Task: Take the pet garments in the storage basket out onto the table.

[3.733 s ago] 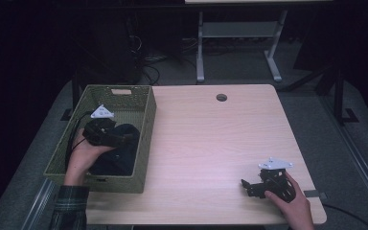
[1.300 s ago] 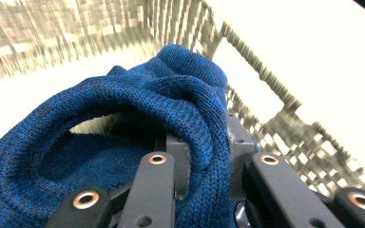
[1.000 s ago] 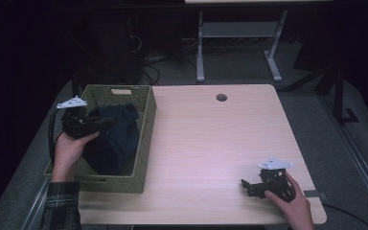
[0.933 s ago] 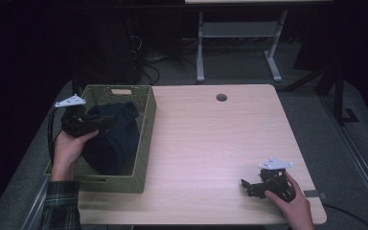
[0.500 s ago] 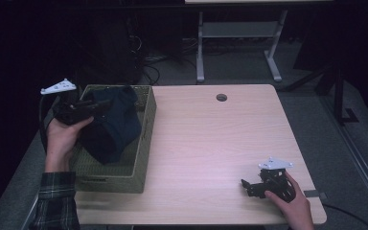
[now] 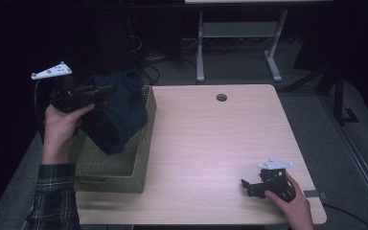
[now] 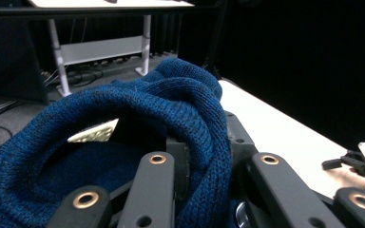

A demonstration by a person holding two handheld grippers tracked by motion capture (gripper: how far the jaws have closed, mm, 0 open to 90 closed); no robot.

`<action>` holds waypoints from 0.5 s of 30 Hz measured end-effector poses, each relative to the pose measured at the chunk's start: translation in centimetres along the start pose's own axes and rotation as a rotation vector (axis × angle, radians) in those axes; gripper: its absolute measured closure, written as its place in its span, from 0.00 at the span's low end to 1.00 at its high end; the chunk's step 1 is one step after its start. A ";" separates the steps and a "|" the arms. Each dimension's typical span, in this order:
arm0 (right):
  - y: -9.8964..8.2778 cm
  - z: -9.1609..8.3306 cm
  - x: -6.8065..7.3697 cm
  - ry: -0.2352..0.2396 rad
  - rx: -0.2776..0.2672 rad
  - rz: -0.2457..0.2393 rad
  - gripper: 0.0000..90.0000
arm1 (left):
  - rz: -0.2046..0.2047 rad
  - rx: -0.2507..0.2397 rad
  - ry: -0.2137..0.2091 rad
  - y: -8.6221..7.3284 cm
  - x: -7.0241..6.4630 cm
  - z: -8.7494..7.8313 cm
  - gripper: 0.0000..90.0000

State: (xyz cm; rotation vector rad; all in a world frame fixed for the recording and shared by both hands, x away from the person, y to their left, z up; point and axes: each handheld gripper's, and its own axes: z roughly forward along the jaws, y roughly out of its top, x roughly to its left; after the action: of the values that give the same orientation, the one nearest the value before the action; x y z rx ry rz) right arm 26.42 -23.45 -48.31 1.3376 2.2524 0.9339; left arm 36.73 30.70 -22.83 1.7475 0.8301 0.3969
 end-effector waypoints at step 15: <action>0.0 0.0 0.0 0.001 0.000 0.000 0.00 | 0.053 -0.039 -0.089 2.9 -3.2 2.1 0.85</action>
State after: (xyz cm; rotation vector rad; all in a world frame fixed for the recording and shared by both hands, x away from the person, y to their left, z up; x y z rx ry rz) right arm 26.43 -23.46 -48.31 1.3376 2.2535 0.9345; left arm 36.79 26.58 -20.37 1.7404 0.7095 0.3652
